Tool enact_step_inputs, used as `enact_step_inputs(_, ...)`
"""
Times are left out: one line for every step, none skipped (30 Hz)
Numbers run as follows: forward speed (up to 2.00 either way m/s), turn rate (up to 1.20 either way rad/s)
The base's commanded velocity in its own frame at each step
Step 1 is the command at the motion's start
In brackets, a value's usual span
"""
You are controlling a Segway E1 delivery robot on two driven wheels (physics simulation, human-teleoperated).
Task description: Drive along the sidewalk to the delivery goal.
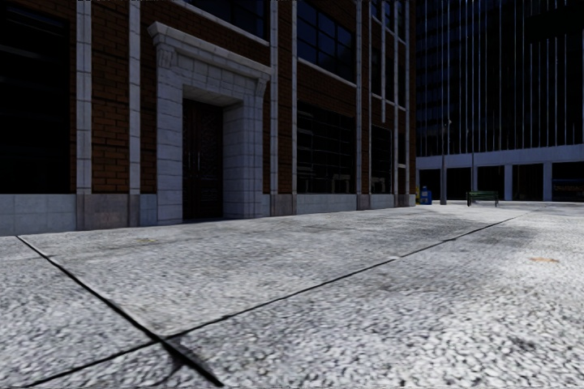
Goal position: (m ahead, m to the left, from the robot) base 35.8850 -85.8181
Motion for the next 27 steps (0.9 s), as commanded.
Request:
enact_step_inputs(1.64,-0.45)
enact_step_inputs(1.64,-0.45)
enact_step_inputs(1.64,-0.45)
enact_step_inputs(1.64,-0.45)
enact_step_inputs(1.64,-0.45)
enact_step_inputs(1.64,-0.45)
enact_step_inputs(1.64,-0.45)
enact_step_inputs(1.64,-0.45)
enact_step_inputs(1.65,-0.45)
enact_step_inputs(1.65,-0.45)
enact_step_inputs(1.65,-0.45)
enact_step_inputs(1.65,-0.45)
enact_step_inputs(1.65,-0.45)
enact_step_inputs(1.65,-0.45)
enact_step_inputs(1.67,-0.45)
enact_step_inputs(1.71,-0.45)
enact_step_inputs(1.71,-0.45)
enact_step_inputs(1.73,-0.45)
enact_step_inputs(1.76,-0.45)
enact_step_inputs(1.78,-0.45)
enact_step_inputs(1.78,-0.45)
enact_step_inputs(1.79,-0.45)
enact_step_inputs(1.80,-0.45)
enact_step_inputs(1.80,-0.45)
enact_step_inputs(1.80,-0.45)
enact_step_inputs(1.81,-0.45)
enact_step_inputs(1.85,-0.45)
